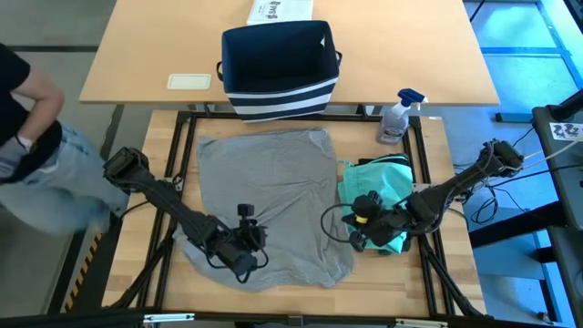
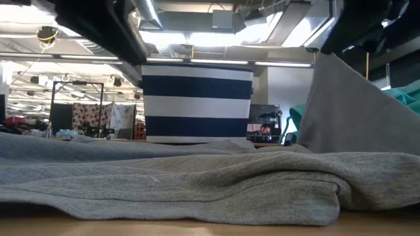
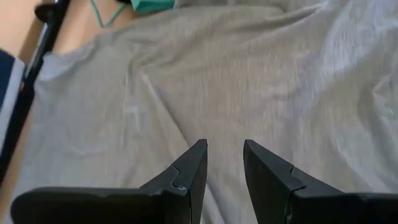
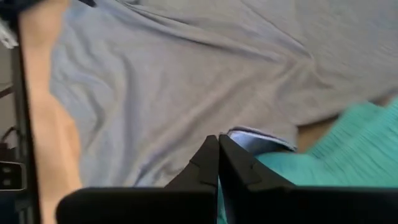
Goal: Fold Laundry from Bin
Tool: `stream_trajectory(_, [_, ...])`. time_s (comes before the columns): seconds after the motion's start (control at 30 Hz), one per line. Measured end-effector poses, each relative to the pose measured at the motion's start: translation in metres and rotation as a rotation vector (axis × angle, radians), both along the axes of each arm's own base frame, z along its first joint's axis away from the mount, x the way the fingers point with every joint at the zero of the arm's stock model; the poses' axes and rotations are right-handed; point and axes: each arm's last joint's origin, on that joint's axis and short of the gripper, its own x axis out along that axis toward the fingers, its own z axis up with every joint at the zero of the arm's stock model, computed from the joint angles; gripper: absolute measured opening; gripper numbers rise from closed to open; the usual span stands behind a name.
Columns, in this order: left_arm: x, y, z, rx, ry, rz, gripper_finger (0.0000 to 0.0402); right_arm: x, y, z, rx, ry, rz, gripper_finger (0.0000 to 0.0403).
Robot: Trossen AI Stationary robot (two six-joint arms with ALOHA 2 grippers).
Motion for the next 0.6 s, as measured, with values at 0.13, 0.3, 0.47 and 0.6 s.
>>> stream_trajectory(0.13, [0.011, 0.003, 0.005, 0.013, -0.057, -0.047, 0.0101, 0.004, 0.002, 0.003, -0.003, -0.044, 0.036, 0.0])
stream_trajectory(0.3, [0.034, 0.014, 0.015, 0.025, -0.145, -0.138, 0.0117, 0.007, 0.004, 0.007, -0.01, -0.085, 0.066, 0.0])
stream_trajectory(0.47, [0.056, 0.035, 0.025, 0.017, -0.214, -0.269, 0.0155, 0.01, 0.006, 0.01, -0.014, -0.121, 0.091, 0.0])
stream_trajectory(0.6, [0.07, 0.058, 0.029, 0.018, -0.24, -0.336, 0.0194, 0.012, 0.008, 0.013, -0.012, -0.161, 0.11, 0.0])
